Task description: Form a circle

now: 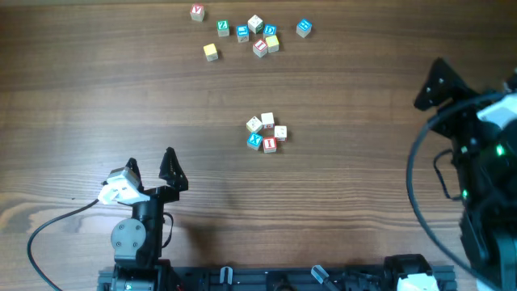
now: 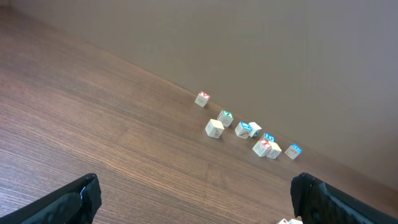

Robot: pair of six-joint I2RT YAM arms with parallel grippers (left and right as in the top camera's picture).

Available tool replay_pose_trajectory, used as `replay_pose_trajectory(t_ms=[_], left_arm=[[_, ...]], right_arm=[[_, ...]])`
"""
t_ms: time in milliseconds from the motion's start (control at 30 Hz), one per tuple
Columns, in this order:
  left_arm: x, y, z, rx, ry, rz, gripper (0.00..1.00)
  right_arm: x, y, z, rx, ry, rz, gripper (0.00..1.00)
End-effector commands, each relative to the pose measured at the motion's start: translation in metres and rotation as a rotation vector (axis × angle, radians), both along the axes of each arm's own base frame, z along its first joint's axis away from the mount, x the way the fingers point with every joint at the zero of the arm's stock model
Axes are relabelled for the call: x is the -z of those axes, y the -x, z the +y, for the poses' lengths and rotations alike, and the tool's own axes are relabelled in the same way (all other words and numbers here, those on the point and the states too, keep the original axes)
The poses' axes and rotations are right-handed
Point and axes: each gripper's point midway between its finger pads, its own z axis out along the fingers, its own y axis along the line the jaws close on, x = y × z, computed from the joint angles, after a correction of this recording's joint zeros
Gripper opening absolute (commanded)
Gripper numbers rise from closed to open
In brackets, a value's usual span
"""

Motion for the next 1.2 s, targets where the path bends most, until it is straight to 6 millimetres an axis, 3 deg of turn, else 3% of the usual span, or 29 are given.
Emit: replay_pose_trajectory(t_ms=[0, 133, 300, 367, 567, 700, 767, 933, 1033, 1167], left_arm=[[0.000, 0.000, 0.003, -0.013, -0.002, -0.004, 1.00], [-0.001, 0.000, 0.003, -0.013, -0.002, -0.004, 1.00], [-0.001, 0.000, 0.003, -0.013, -0.002, -0.004, 1.00], [0.000, 0.000, 0.003, -0.013, -0.002, -0.004, 1.00], [0.000, 0.000, 0.003, -0.013, -0.002, -0.004, 0.99], [-0.001, 0.000, 0.003, -0.013, -0.002, -0.004, 1.00], [0.000, 0.000, 0.003, -0.013, -0.002, -0.004, 1.00], [-0.001, 0.000, 0.003, -0.013, -0.002, -0.004, 1.00], [0.000, 0.000, 0.003, -0.013, -0.002, -0.004, 1.00], [-0.001, 0.000, 0.003, -0.013, -0.002, -0.004, 1.00]], right_arm=[[0.003, 0.002, -0.003, 0.017, 0.010, 0.014, 1.00], [0.039, -0.011, -0.002, 0.016, 0.022, 0.161, 1.00], [0.113, -0.031, 0.000, 0.016, 0.045, 0.416, 1.00], [0.131, -0.031, 0.001, 0.011, 0.050, 0.455, 1.00], [0.159, 0.010, 0.015, -0.052, 0.054, 0.374, 1.00], [0.146, 0.020, 0.013, -0.050, 0.015, 0.059, 1.00], [0.143, 0.031, 0.011, -0.048, 0.005, -0.019, 1.00], [0.112, 0.051, 0.007, -0.044, -0.032, -0.327, 1.00], [0.097, 0.064, 0.006, -0.044, -0.048, -0.453, 1.00], [0.093, 0.072, 0.001, -0.026, -0.053, -0.524, 1.00]])
